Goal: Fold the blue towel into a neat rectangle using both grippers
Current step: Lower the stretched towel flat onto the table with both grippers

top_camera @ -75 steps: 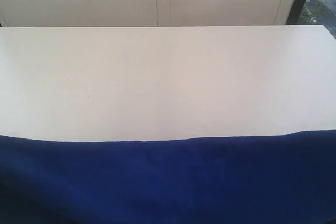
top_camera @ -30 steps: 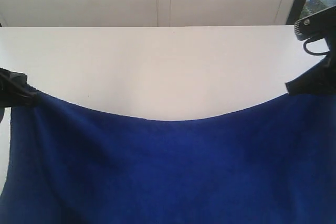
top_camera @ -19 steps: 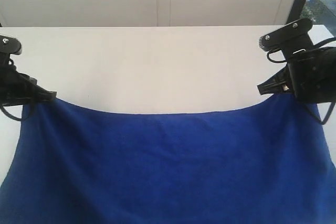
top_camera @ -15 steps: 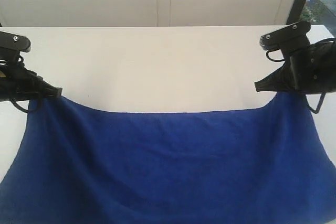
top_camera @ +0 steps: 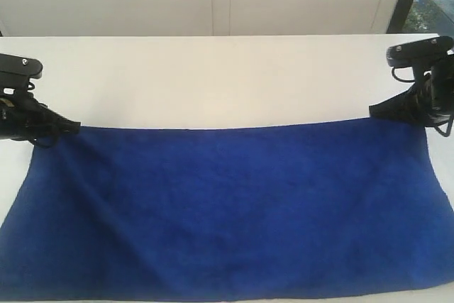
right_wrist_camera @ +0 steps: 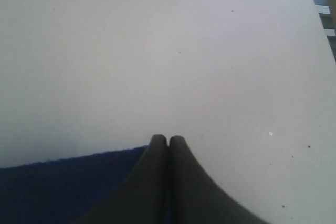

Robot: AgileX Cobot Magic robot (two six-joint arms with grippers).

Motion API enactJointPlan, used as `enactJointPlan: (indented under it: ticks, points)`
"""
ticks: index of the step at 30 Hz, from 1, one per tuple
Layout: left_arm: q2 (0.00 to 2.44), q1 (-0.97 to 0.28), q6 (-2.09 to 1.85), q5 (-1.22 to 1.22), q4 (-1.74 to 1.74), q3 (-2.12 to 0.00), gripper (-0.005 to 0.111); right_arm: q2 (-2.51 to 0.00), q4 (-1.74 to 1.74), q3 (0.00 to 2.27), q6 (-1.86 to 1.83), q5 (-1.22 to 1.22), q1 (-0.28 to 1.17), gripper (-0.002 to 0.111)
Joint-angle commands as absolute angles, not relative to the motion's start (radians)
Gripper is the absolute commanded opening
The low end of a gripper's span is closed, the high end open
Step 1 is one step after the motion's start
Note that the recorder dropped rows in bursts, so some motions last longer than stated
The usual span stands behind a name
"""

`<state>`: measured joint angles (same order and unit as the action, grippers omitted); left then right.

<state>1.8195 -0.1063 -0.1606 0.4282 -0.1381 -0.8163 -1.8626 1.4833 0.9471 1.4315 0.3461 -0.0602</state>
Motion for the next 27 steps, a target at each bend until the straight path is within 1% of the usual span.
enactJointPlan:
  ticks: [1, 8, 14, 21, 22, 24, 26, 27]
  points:
    - [1.825, -0.103, -0.156, 0.464, -0.147, -0.828, 0.000, -1.898, 1.492, 0.976, 1.443, 0.339, -0.070, 0.000]
    - [1.845, -0.103, -0.205, 0.528, -0.144, -0.847, 0.000, -1.940, 1.492, 1.025, 1.443, 0.379, -0.070, 0.000]
    - [1.905, -0.103, -0.205, 0.495, -0.144, -0.900, 0.000, -1.976, 1.495, 1.046, 1.481, 0.377, -0.070, 0.000]
    - [1.909, -0.103, -0.205, 0.494, -0.148, -0.909, 0.000, -2.008, 1.499, 1.068, 1.487, 0.351, -0.070, 0.000]
    - [1.909, -0.103, -0.205, 0.492, -0.148, -0.909, 0.000, -2.008, 1.499, 1.068, 1.488, 0.351, -0.070, 0.001]
    - [1.909, -0.103, -0.205, 0.493, -0.148, -0.909, 0.002, -2.008, 1.499, 1.068, 1.488, 0.356, -0.070, 0.006]
    - [1.909, -0.103, -0.205, 0.493, -0.148, -0.909, 0.009, -2.008, 1.499, 1.068, 1.488, 0.359, -0.070, 0.015]
    - [1.909, -0.103, -0.205, 0.493, -0.148, -0.909, 0.015, -2.008, 1.499, 1.068, 1.488, 0.360, -0.070, 0.020]
